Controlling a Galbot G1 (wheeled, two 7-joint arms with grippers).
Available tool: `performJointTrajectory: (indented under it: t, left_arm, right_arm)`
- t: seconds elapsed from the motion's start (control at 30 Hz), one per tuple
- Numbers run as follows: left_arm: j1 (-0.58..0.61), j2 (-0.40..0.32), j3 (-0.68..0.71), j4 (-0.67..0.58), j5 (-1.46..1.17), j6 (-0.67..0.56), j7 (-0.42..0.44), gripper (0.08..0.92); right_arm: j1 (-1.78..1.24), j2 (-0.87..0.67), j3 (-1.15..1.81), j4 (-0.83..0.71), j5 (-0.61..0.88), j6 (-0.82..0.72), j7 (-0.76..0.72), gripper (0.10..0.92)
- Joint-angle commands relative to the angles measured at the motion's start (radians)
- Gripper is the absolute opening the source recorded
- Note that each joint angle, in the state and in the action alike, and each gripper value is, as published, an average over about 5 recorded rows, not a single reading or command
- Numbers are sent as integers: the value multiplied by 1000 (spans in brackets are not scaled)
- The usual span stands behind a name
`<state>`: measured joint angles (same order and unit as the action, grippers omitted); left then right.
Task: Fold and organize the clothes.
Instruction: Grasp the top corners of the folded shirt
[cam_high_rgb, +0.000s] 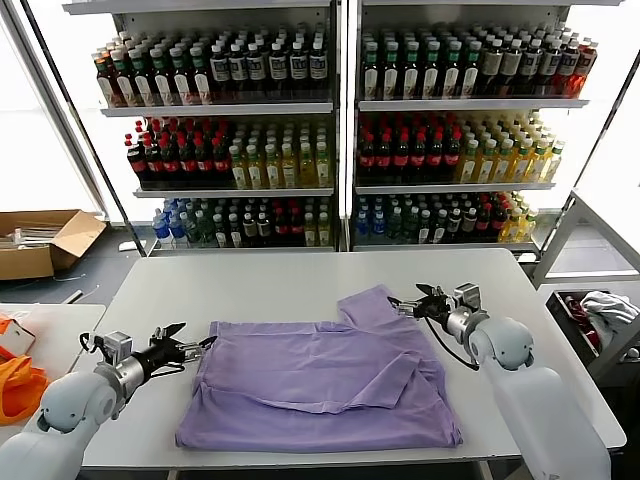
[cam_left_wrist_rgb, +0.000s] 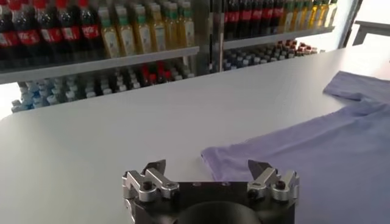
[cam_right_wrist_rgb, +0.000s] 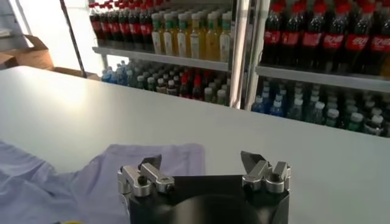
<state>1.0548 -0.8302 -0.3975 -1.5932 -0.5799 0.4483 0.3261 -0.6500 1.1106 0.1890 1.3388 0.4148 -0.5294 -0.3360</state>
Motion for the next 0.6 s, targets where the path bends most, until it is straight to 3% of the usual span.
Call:
performJointTrajectory:
  t: [0.03, 0.27, 0.43, 0.6]
  left_arm:
    - [-201, -24, 166, 159, -17, -2, 10, 823]
    - [-201, -51, 188, 166, -14, -5, 19, 822]
    - [-201, -57, 195, 183, -13, -7, 22, 811]
    - [-188, -59, 193, 176, -14, -8, 31, 689]
  right_arm:
    - [119, 52, -74, -164, -8, -5, -16, 823]
    - [116, 77, -95, -194, -12, -4, 1, 781]
    - [124, 99, -105, -204, -11, -5, 11, 641]
    - [114, 101, -112, -184, -7, -5, 9, 502]
